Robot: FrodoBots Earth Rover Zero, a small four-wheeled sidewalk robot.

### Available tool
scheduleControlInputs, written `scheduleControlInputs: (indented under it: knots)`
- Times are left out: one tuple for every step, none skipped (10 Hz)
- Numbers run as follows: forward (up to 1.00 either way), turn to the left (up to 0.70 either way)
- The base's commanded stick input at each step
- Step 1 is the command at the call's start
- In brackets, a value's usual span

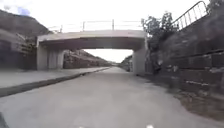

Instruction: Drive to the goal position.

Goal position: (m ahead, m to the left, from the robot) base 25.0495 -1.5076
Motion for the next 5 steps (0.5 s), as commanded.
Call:
scheduleControlInputs:
  knots:
    - [0.70,0.00]
    - [0.70,0.00]
    - [0.70,0.00]
    - [0.70,0.00]
    - [0.70,0.00]
